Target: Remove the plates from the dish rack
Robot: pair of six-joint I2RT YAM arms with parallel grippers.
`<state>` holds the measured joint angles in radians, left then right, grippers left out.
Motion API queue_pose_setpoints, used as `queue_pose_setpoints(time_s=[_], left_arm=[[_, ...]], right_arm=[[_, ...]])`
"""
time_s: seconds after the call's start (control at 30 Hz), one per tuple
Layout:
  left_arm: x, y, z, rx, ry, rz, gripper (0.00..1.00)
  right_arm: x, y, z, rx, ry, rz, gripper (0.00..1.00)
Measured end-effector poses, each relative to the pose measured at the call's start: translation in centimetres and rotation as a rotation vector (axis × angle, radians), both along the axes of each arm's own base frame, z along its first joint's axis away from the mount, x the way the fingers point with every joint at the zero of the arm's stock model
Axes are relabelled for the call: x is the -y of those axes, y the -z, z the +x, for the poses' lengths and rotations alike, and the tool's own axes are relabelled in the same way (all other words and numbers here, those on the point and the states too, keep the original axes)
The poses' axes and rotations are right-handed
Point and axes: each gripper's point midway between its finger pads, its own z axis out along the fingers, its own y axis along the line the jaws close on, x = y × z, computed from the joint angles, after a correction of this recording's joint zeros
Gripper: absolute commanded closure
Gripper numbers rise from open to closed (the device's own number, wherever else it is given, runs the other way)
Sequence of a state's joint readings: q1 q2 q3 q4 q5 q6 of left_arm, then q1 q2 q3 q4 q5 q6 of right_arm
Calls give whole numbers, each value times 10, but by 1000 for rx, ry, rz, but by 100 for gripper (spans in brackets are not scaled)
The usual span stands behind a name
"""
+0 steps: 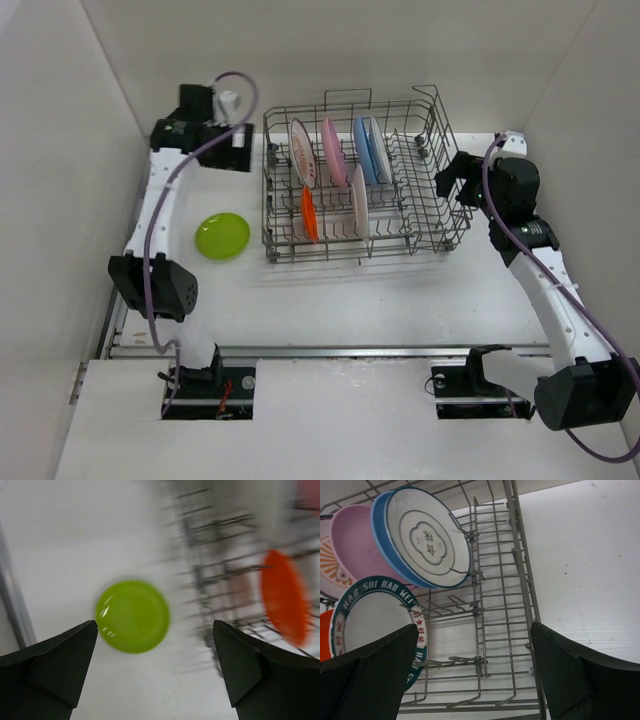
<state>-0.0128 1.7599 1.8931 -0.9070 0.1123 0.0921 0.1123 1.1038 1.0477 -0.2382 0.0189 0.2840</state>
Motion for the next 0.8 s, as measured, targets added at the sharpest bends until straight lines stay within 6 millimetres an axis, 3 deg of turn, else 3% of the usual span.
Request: queue_pose_setpoints(time_s=[0.1, 0.17, 0.23, 0.33, 0.47, 0.53, 0.6, 0.67, 0.7, 0.8], left_arm=[[98, -52, -14, 121, 287, 33, 0], [152, -57, -34, 109, 449, 30, 0], [181, -45, -47, 42, 537, 40, 0], [196, -2, -42, -95, 561, 84, 0], [189, 69, -33, -281, 501, 207, 0], [181, 92, -33, -334, 467, 263, 0], [177, 102, -36, -365, 445, 280, 10], [180, 103, -38, -366, 436, 274, 26], [182, 103, -38, -366, 434, 266, 49], [197, 104, -42, -364, 429, 213, 85]], right_arm=[[-8, -7, -2, 8, -47, 15, 0], [-14, -9, -4, 9, -76, 23, 0], [-18, -9, -6, 5, -99, 29, 0], [-23, -5, -10, -14, -125, 35, 0], [-28, 0, -16, -33, -152, 38, 0], [-29, 1, -22, -33, -163, 40, 0], [-30, 3, -29, -33, -169, 42, 0], [-30, 5, -35, -29, -173, 43, 0], [-30, 6, -37, -29, -174, 43, 0], [-30, 8, -39, -28, -178, 41, 0]])
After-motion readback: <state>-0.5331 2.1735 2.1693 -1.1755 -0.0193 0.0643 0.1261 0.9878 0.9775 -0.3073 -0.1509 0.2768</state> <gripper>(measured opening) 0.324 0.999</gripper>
